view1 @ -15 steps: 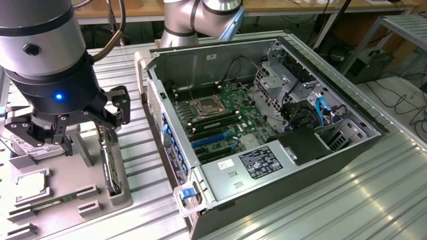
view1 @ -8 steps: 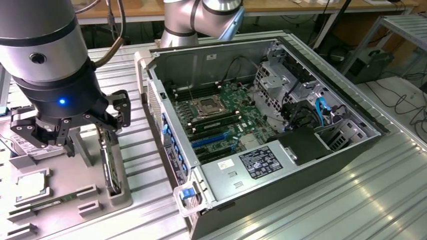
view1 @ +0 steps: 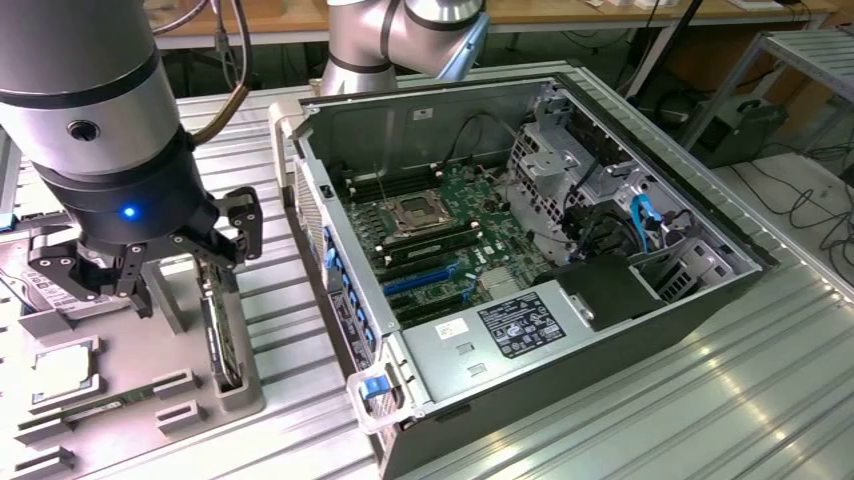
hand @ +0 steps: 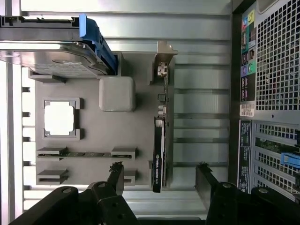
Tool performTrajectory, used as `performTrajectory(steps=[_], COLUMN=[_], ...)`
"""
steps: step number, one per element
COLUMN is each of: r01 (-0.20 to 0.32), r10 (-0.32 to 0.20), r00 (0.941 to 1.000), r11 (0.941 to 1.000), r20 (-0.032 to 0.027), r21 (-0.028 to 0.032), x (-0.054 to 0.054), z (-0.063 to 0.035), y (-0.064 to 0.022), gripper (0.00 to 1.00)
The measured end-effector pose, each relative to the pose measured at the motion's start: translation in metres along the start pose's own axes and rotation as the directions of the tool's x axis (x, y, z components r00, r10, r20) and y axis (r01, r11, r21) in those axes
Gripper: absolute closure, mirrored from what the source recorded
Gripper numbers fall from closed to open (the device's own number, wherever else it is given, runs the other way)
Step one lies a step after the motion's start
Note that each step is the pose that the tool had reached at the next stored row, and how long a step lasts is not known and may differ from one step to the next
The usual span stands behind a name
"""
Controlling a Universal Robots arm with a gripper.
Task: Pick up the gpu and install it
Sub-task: 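Pick up the gpu and move the gpu toward the slot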
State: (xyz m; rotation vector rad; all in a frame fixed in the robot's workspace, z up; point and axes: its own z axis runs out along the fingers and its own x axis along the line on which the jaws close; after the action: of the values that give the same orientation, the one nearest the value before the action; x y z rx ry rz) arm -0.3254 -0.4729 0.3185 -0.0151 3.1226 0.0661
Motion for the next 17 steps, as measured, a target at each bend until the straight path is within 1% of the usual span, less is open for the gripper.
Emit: performTrajectory(steps=[13, 17], r01=[0.000, -0.002], r10=[0.000, 0.002], r00=[1.0000, 1.0000], r11=[1.0000, 1.0000], r20=[0.0001, 0.0001], r21=[0.0000, 0.0001], x=[0.000, 0.000], z=[0.0100, 0.0164], y=[-0.0004, -0.0007], gripper=[0.28, 0.28])
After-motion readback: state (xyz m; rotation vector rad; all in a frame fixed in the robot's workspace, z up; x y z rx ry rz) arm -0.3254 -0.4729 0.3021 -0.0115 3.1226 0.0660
